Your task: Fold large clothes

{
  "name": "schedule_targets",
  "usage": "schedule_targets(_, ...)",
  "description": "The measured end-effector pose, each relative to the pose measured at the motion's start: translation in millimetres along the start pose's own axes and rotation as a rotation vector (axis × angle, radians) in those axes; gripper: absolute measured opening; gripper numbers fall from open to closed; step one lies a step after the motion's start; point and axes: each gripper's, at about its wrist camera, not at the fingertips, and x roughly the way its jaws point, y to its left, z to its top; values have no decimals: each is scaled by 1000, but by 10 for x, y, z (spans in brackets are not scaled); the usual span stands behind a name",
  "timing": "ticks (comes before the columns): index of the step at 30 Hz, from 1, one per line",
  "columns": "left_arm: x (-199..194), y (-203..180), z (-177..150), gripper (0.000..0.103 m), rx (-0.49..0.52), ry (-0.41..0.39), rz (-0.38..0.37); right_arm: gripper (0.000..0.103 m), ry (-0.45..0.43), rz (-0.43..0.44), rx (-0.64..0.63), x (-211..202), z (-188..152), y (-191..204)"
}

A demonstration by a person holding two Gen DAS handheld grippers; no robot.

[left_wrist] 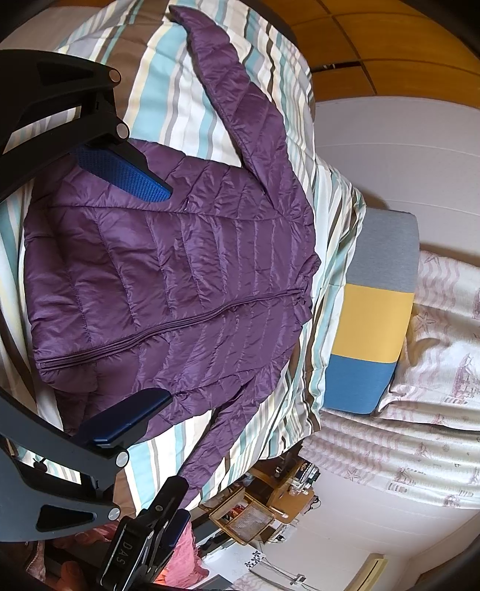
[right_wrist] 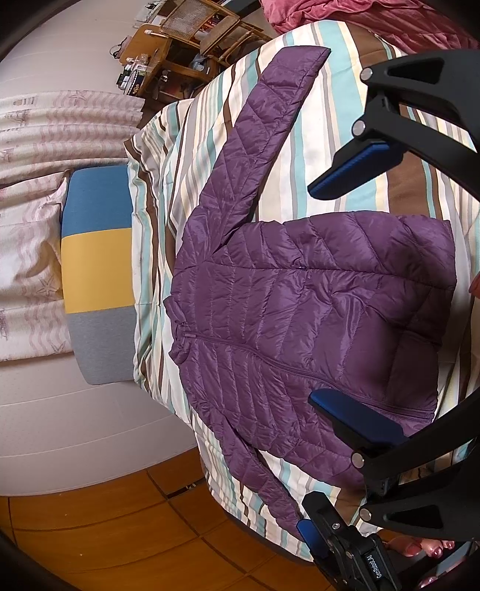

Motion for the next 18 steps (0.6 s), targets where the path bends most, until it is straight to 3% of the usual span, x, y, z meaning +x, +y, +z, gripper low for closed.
schedule_targets(15,52,-18,3,100,-7,35,-10,101,35,-13,14,110,-14,-42)
schedule_targets(18,133,-9,15,100,-15,63,-49,101,36,-29,8,149,3,-52)
